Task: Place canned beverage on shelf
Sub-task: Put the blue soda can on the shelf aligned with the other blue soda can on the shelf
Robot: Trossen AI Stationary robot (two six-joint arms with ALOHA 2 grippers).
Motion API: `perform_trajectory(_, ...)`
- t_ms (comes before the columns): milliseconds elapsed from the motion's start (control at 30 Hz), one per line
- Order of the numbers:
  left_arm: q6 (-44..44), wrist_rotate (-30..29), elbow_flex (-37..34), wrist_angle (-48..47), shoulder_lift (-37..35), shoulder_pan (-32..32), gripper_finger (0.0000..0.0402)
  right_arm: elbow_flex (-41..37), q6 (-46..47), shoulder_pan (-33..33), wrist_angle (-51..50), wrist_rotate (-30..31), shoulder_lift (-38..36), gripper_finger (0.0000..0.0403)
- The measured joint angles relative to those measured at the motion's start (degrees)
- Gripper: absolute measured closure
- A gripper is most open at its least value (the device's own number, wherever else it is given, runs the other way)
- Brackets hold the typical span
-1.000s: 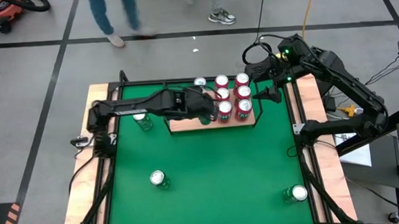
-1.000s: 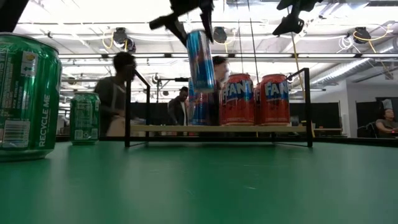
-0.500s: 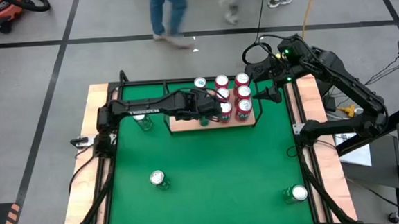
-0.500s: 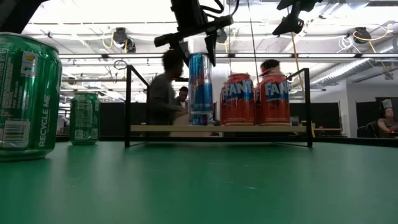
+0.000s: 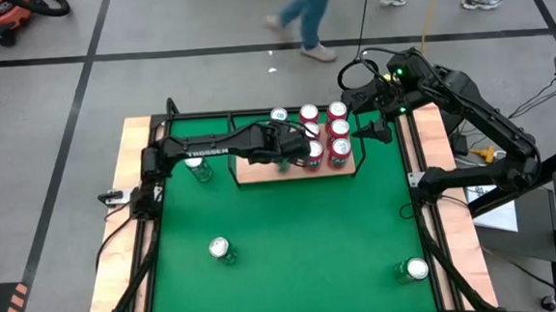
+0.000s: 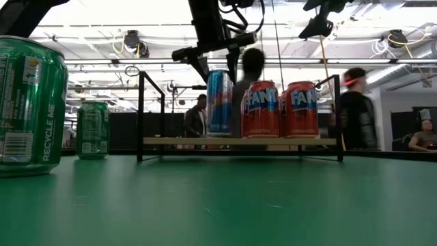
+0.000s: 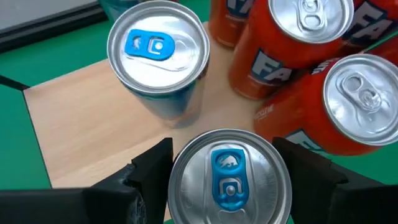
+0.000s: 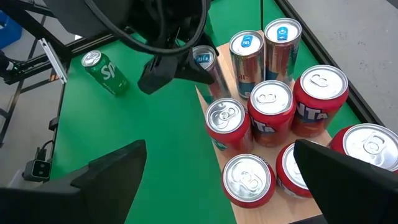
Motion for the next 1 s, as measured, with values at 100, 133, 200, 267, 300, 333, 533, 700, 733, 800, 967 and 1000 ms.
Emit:
perform_trajectory(100,-0.1,0.6,0.0,0.5,0.7,0.0,0.0159,0.0,0.0,0.0,0.0,0.0,0.0,0.0005)
perform_trajectory(133,0.0,0.7,0.0,0.6,0.8,0.0,0.0159,0.0,0.0,0.0,0.0,0.0,0.0,0.0005)
perform_trajectory(200,-0.2,0.8,0.0,0.6,1.1,-0.1,0.0158,0.0,0.0,0.0,0.0,0.0,0.0,0.0005)
perform_trajectory(267,-0.1,0.7,0.0,0.7,1.1,-0.1,0.0158,0.0,0.0,0.0,0.0,0.0,0.0,0.0005)
perform_trajectory(300,-0.2,0.7,0.0,0.7,1.2,-0.1,0.0157,0.0,0.0,0.0,0.0,0.0,0.0,0.0005)
perform_trajectory(333,-0.2,0.6,0.0,0.6,1.2,-0.1,0.0157,0.0,0.0,0.0,0.0,0.0,0.0,0.0005)
perform_trajectory(533,-1.5,-0.7,0.0,0.6,1.2,-0.1,0.0157,0.0,0.0,0.0,0.0,0.0,0.0,0.0005)
perform_trajectory(700,-1.2,-1.3,0.0,0.6,1.2,-0.1,0.0136,0.0,0.0,0.0,0.0,0.0,0.0,0.0005)
perform_trajectory(733,-1.2,-1.6,0.0,0.6,1.2,-0.1,0.0129,0.0,0.0,0.0,0.0,0.0,0.0,0.0005)
perform_trajectory(800,-1.2,-2.1,0.0,0.6,1.2,-0.1,0.0114,0.0,0.0,0.0,0.0,0.0,0.0,0.0005)
perform_trajectory(967,-1.2,-2.9,0.0,0.6,1.2,-0.1,0.0092,0.0,-0.1,0.0,0.0,0.0,0.0,0.0005)
perform_trajectory(1000,-1.2,-3.0,0.0,0.6,1.2,-0.1,0.0091,0.0,-0.1,0.0,0.0,0.0,0.0,0.0005)
